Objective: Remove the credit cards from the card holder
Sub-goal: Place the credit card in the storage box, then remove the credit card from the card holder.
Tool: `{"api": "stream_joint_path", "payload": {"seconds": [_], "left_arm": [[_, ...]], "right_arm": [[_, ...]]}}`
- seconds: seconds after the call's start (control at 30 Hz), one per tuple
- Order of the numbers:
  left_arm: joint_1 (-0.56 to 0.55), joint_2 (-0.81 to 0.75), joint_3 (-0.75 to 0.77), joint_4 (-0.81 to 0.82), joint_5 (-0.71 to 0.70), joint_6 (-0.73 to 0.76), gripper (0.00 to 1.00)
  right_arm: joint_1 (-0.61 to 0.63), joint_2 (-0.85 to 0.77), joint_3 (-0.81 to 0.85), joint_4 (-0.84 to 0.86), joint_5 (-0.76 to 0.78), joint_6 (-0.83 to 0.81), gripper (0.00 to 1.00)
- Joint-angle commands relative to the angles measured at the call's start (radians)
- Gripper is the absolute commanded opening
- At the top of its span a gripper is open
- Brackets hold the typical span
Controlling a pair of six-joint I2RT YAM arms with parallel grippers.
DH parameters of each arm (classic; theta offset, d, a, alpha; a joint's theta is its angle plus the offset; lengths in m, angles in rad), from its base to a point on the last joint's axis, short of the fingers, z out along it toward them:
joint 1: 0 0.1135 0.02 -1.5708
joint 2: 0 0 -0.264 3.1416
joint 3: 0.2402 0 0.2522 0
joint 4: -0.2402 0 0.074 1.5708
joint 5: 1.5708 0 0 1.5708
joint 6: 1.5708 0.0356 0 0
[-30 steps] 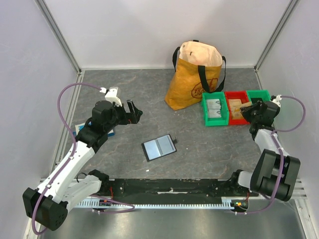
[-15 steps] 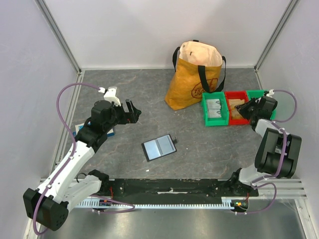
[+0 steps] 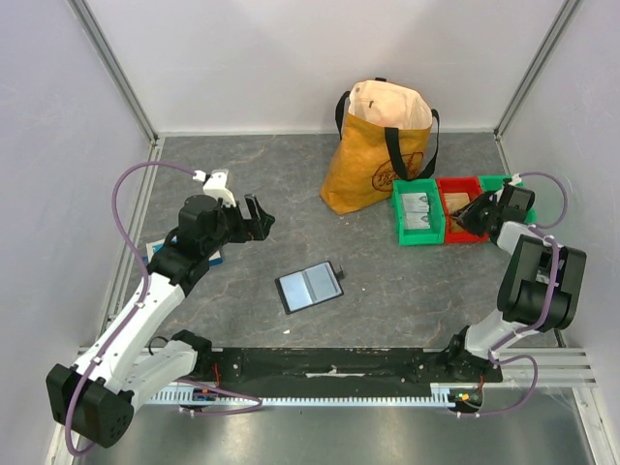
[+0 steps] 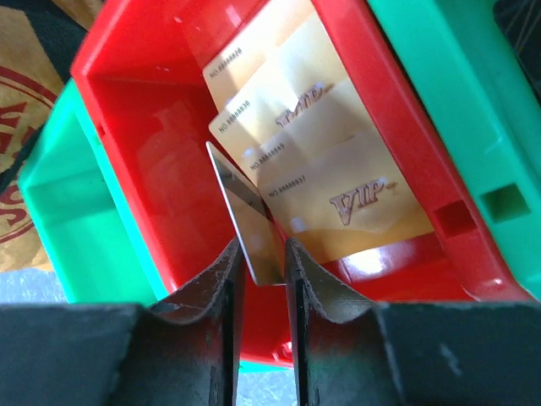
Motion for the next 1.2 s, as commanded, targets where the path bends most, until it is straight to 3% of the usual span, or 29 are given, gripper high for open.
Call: {"api": "stream_joint_path", "payload": {"seconds": [0.0, 0.2, 0.4, 0.53, 0.7, 0.83, 1.0, 1.17], "left_arm": [[0.008, 0.005, 0.000, 0.011, 0.023, 0.029, 0.94], [0.008, 0.011, -0.003, 0.012, 0.036, 0.023, 0.94], [0.008, 0.045, -0.002, 0.016, 0.087, 0.007, 0.94], [0.008, 0.066, 0.003, 0.008, 0.115, 0.000, 0.94], [0.005, 0.087, 0.003, 0.014, 0.173, -0.011, 0.93], [0.001, 0.117, 0.004, 0.019, 0.233, -0.040, 0.91], [-0.016, 0.152, -0.035, 0.040, 0.309, -0.166, 0.87], [-0.108, 0.172, -0.143, 0.129, 0.254, -0.279, 0.79]], "right_arm": [[0.001, -0.041, 0.036, -0.090, 0.025, -0.060, 0.39], [0.001, -0.186, 0.031, -0.185, 0.138, -0.110, 0.64], [0.085, -0.347, 0.020, -0.262, 0.292, -0.152, 0.73], [0.142, -0.458, 0.002, -0.264, 0.353, -0.161, 0.73], [0.266, -0.524, -0.006, -0.245, 0.240, -0.176, 0.70], [0.433, -0.525, -0.024, -0.210, 0.120, -0.178, 0.69], [0.666, -0.506, -0.081, -0.123, 0.102, -0.114, 0.68], [0.910, -0.421, -0.124, 0.046, 0.102, -0.017, 0.67]]}}
